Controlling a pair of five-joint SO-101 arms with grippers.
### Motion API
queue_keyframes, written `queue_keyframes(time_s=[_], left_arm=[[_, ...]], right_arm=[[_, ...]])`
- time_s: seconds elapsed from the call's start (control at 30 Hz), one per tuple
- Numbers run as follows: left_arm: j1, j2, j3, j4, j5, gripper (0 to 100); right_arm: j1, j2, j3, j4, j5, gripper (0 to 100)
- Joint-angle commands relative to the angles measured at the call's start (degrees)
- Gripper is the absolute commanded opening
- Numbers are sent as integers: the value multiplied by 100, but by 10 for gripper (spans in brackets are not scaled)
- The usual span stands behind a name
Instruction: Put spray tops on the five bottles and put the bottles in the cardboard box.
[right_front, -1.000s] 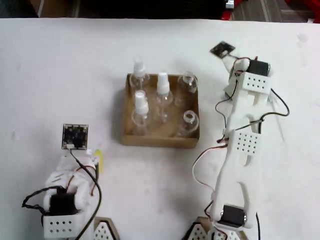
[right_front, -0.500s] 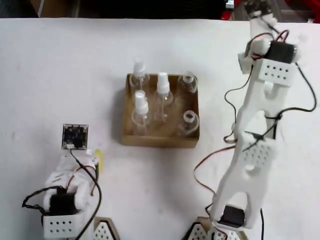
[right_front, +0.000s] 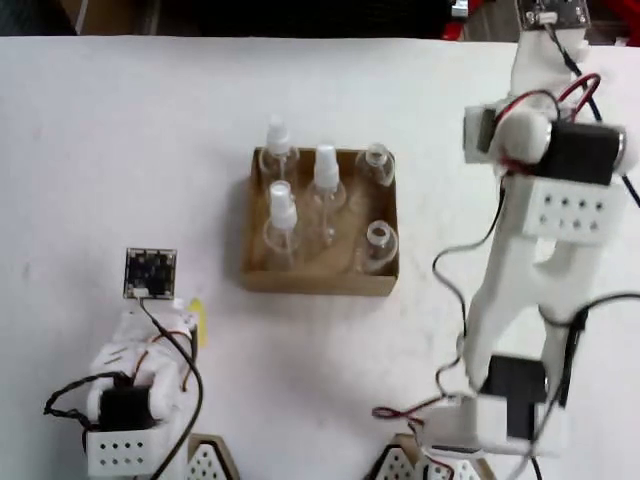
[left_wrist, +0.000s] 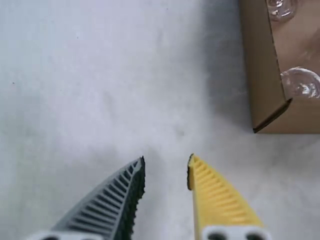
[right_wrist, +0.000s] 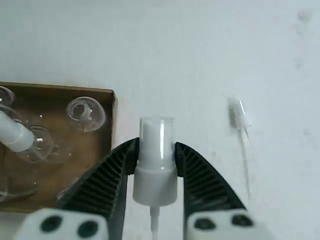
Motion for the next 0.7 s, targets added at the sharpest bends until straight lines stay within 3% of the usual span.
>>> queue_keyframes(time_s=[0.0,0.43,0.57,0.67], left_arm=[[-31,-57,-18,26,-62,134],[-31,-57,-18,26,-62,133],[-31,-57,-18,26,-62,133],[-31,-57,-18,26,-62,133]], right_arm=[[-365,-602,202,101,-114,16],[-1226,-1912,510,66,-132,16],[-1262,-1974,747,-409,-149,16],[-1253,-2062,1231,-989,-633,16]])
